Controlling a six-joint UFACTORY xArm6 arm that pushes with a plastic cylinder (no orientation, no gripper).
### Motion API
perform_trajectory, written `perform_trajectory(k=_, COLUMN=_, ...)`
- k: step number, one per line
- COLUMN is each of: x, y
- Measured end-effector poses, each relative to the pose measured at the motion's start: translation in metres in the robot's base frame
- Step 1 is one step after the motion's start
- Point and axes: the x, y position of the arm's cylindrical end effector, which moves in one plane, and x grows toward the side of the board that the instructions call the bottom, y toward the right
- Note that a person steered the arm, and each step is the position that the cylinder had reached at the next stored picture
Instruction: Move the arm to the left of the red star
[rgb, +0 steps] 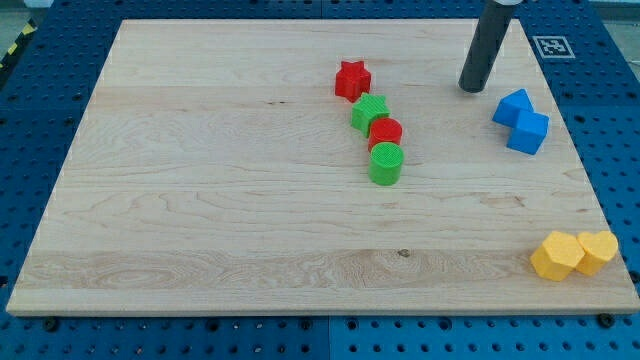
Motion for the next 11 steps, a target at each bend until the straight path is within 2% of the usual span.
perform_trajectory(k=5, x=0.002, y=-0.02)
perform_trajectory(k=6, x=-0.018, y=-0.028)
perform_trajectory(k=7, x=-0.056, y=-0.07)
perform_trajectory(k=9, x=-0.072, y=-0.216)
perform_trajectory(k=10, x=-0.051, y=-0.27)
perform_trajectory(k=11, x=0.004, y=-0.269)
